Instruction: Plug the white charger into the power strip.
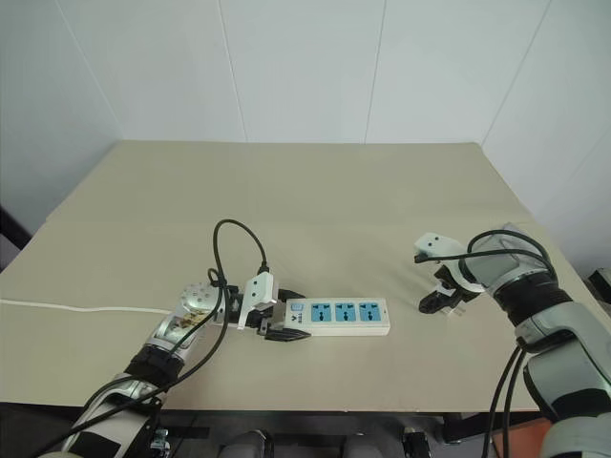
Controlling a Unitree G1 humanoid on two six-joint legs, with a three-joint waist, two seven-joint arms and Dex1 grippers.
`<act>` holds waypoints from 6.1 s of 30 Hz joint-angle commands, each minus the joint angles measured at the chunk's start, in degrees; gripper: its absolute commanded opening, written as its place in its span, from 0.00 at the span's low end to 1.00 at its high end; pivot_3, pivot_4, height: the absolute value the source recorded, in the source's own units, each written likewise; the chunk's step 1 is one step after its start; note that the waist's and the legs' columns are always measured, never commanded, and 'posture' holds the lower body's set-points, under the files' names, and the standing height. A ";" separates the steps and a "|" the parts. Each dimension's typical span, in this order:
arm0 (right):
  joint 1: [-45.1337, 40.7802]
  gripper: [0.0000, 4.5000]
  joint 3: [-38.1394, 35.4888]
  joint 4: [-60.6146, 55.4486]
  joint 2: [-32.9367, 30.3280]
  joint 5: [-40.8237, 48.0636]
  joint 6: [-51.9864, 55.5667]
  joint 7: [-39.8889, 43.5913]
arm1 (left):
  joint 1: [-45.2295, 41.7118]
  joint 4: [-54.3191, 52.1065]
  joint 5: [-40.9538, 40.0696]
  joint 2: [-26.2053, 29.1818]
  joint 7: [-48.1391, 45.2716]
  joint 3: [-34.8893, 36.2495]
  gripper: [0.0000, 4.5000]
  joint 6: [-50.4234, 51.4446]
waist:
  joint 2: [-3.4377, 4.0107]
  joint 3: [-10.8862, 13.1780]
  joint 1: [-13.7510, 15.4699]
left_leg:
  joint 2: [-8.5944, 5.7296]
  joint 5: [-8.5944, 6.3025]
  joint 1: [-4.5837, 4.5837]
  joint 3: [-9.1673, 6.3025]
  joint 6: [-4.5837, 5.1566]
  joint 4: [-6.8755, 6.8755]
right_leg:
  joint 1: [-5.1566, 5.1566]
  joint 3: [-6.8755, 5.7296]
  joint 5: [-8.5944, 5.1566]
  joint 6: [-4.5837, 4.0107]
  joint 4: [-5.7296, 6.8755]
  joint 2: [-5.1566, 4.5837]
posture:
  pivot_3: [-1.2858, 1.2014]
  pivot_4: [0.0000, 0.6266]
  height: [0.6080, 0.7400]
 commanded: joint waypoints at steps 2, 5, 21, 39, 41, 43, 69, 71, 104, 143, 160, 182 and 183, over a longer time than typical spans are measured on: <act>-1.05 0.80 -0.34 1.38 0.44 -2.67 -1.63 1.36 | 1.56 -0.78 1.11 0.44 -0.35 -2.14 0.73 1.00 | 0.00 0.00 -0.07 | 0.00 0.00 0.02 0.00 0.00 0.00 | 0.02 0.00 0.00 0.00 0.01 0.00 | 0.52 0.24 1.00; -0.77 0.56 -0.46 1.11 0.61 -3.78 -1.94 2.09 | 1.67 -0.96 1.13 0.53 -0.22 -2.17 0.73 1.17 | 0.00 0.00 -0.09 | 0.00 0.00 0.03 0.00 0.00 0.00 | 0.02 0.00 0.00 0.00 0.01 0.00 | 0.52 0.24 1.00; -0.75 0.25 -21.45 -12.31 3.53 6.91 -1.14 -0.15 | -1.71 4.22 1.43 1.24 -2.13 -1.71 0.73 -0.74 | 0.01 0.00 -0.54 | 0.01 0.00 0.03 -0.02 0.00 -0.02 | -0.01 0.01 0.00 0.00 0.06 0.02 | 0.52 0.24 1.00; 28.28 0.25 -39.57 -38.77 28.37 28.55 -19.57 -11.72 | -1.77 3.48 0.68 1.85 -3.25 -2.01 0.73 -0.63 | -0.02 -0.02 -0.56 | 0.03 0.00 0.05 -0.09 0.00 -0.01 | 0.05 -0.05 0.00 0.00 0.11 0.06 | 0.52 0.24 1.00; 30.17 0.25 -36.82 -36.78 29.46 26.48 -25.18 -11.02 | -1.63 3.15 0.62 1.99 -3.18 -2.01 0.73 -0.49 | -0.02 -0.02 -0.59 | 0.04 0.00 0.09 -0.09 0.00 -0.02 | 0.06 -0.05 0.00 0.00 0.12 0.09 | 0.52 0.24 1.00; 31.82 0.25 -34.25 -34.38 29.87 24.67 -29.96 -10.06 | -1.47 2.87 0.59 2.19 -3.22 -2.03 0.73 -0.45 | -0.02 -0.02 -0.54 | 0.05 0.00 0.10 -0.09 0.00 -0.04 | 0.06 -0.05 -0.01 0.00 0.11 0.10 | 0.52 0.24 1.00; 29.46 0.25 -27.79 -22.37 33.96 22.57 -41.76 -10.39 | -0.35 0.25 -0.01 3.80 -3.75 -2.87 0.73 1.44 | -0.07 -0.06 -1.82 | 0.15 0.00 0.20 -0.08 0.00 -0.07 | 0.09 -0.03 -0.02 -0.02 0.14 0.19 | 0.52 0.24 1.00; 28.91 0.25 -27.90 -22.61 34.15 22.90 -41.53 -10.32 | -0.26 -0.02 -0.06 3.90 -3.79 -2.94 0.73 1.55 | -0.07 -0.06 -1.98 | 0.15 0.00 0.20 -0.09 0.00 -0.07 | 0.09 -0.03 -0.02 -0.02 0.14 0.19 | 0.52 0.24 1.00; 28.22 0.25 -27.88 -24.86 31.80 25.53 -38.63 -8.83 | -0.68 -0.61 -0.46 4.01 -3.62 -3.44 0.73 2.43 | -0.08 -0.06 -1.59 | 0.14 0.00 0.11 -0.09 0.00 -0.07 | 0.05 -0.04 -0.02 -0.02 0.10 0.18 | 0.52 0.24 1.00; 26.43 0.25 -26.37 -13.67 31.18 23.33 -44.78 -4.63 | -0.75 -0.17 -1.02 6.26 -5.11 -2.86 0.73 2.94 | -0.08 -0.06 -1.77 | 0.15 0.00 0.18 -0.08 0.00 -0.08 | 0.08 -0.03 -0.03 -0.02 0.12 0.19 | 0.52 0.24 1.00; 24.70 0.25 -26.05 -4.74 35.21 21.40 -55.53 -6.28 | 0.12 -0.39 -1.30 7.57 -4.87 -2.09 0.73 2.53 | -0.15 -0.11 -2.55 | 0.21 0.00 0.35 -0.07 0.00 -0.11 | 0.16 0.02 -0.04 -0.01 0.14 0.25 | 0.52 0.24 1.00; 27.86 0.25 -26.71 -7.41 34.82 21.23 -54.19 -8.73 | -1.27 0.78 -1.11 7.24 -5.79 -2.70 0.73 1.91 | -0.15 -0.11 -2.17 | 0.33 0.00 0.46 -0.09 0.00 -0.16 | 0.15 0.12 -0.08 0.00 0.17 0.44 | 0.52 0.24 1.00; 27.89 0.25 -26.79 -7.29 34.77 21.28 -54.23 -8.75 | -1.30 0.73 -1.13 7.36 -5.88 -2.69 0.73 1.92 | -0.15 -0.11 -2.15 | 0.33 0.00 0.46 -0.09 0.00 -0.16 | 0.16 0.12 -0.09 0.00 0.17 0.44 | 0.52 0.24 1.00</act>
